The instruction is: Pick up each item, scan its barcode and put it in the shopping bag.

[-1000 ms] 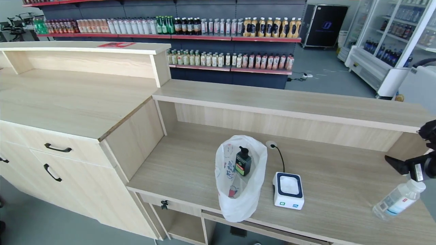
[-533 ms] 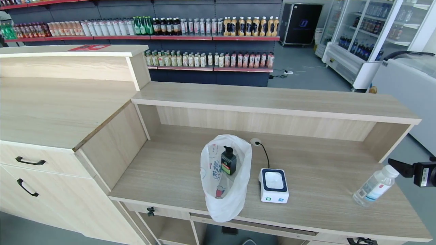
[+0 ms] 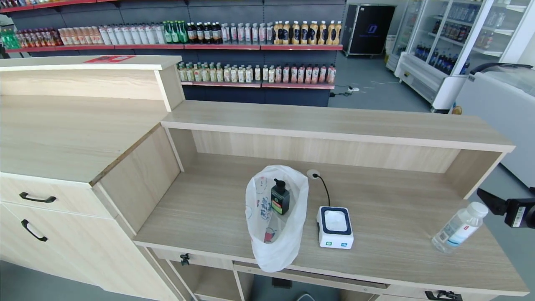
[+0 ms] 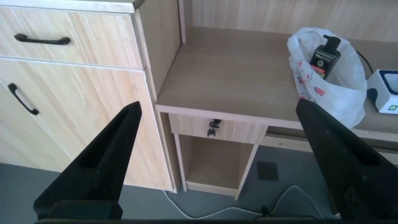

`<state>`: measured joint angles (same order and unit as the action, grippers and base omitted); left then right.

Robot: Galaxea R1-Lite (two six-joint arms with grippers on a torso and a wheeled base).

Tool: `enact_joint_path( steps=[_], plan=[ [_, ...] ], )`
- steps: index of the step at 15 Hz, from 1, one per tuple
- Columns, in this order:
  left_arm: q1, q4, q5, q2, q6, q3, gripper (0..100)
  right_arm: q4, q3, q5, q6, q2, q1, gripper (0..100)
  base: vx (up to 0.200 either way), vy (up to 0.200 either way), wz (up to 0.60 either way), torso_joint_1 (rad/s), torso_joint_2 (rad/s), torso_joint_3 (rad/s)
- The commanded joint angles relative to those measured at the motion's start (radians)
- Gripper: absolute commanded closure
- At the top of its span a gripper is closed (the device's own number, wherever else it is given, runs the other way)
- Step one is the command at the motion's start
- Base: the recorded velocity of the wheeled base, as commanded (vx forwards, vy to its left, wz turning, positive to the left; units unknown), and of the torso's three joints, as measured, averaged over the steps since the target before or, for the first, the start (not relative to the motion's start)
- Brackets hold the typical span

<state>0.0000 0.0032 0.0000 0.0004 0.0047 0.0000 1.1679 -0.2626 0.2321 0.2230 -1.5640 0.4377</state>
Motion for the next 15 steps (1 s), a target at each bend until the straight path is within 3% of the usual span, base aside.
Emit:
enact_joint_path(
  steps=[1, 3, 6, 11, 15],
  plan=[
    [0.000, 0.000, 0.000, 0.000, 0.000, 0.000, 0, 0.026, 0.009, 0.000, -0.005, -0.047, 0.003, 0, 0.000, 0.000, 0.00, 0.000, 0.00, 0.000],
    [0.000, -0.002, 0.000, 0.000, -0.003, 0.000, 0, 0.027, 0.025, 0.000, -0.005, -0.037, 0.003, 0, 0.000, 0.000, 0.00, 0.000, 0.00, 0.000],
    [0.000, 0.000, 0.000, 0.000, 0.000, 0.000, 0, 0.029, 0.085, -0.004, -0.008, -0.008, 0.015, 0, -0.200, 0.000, 0.00, 0.012, 0.00, 0.002],
    [0.000, 0.000, 0.000, 0.000, -0.002, 0.000, 0, 0.039, 0.095, -0.005, -0.033, -0.007, 0.131, 0, -0.040, 0.000, 0.00, 0.002, 0.00, 0.000],
    [0.000, 0.000, 0.000, 0.000, -0.002, 0.000, 0, 0.245, 0.183, -0.007, -0.033, -0.140, 0.190, 0, 0.000, 0.000, 0.00, 0.000, 0.00, 0.000]
  ],
)
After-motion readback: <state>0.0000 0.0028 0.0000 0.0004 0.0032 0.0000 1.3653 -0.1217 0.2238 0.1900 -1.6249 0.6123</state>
